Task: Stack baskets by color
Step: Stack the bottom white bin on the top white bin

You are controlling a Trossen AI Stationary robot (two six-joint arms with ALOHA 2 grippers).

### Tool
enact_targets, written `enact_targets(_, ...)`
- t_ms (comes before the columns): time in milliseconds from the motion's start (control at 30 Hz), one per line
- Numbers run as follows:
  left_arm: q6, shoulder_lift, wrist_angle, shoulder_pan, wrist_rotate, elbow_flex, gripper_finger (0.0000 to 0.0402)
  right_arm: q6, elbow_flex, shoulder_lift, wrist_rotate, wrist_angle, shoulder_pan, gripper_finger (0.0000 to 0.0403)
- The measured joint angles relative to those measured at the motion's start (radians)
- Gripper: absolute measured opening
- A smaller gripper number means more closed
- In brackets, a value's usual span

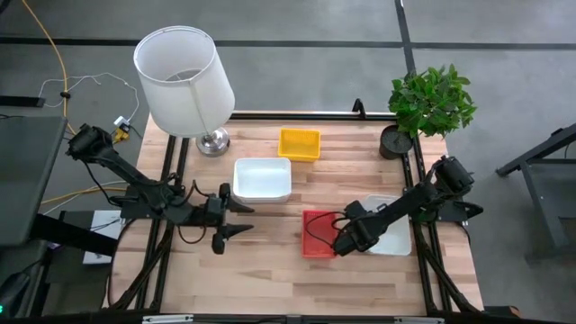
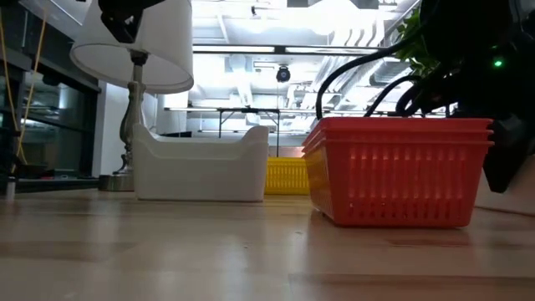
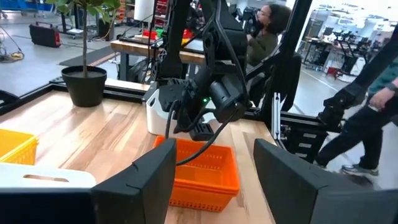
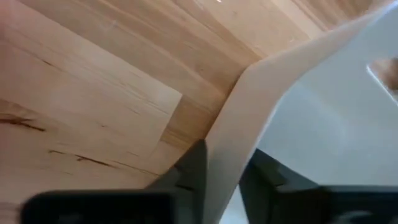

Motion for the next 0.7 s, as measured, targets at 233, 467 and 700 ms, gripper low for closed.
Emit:
enact_targets(233,0.027,-0.039,0.002,-0.059,0.0,0.0,0.0204,-0.066,0.023,-0.022,-0.005,-0.04,0.0,0.0009)
enact_targets(467,0.079,-0.116,0.001,-0.149,-0.027,0.0,0.0204,-0.146,0.277,-0.05,0.155,-0.257,0.015,0.0001)
enact_targets(700,0.099,-0.145,0.001,-0.217,-0.17,0.0,0.0204,-0.496,0.52,-0.032,0.418,-0.119,-0.003,0.0)
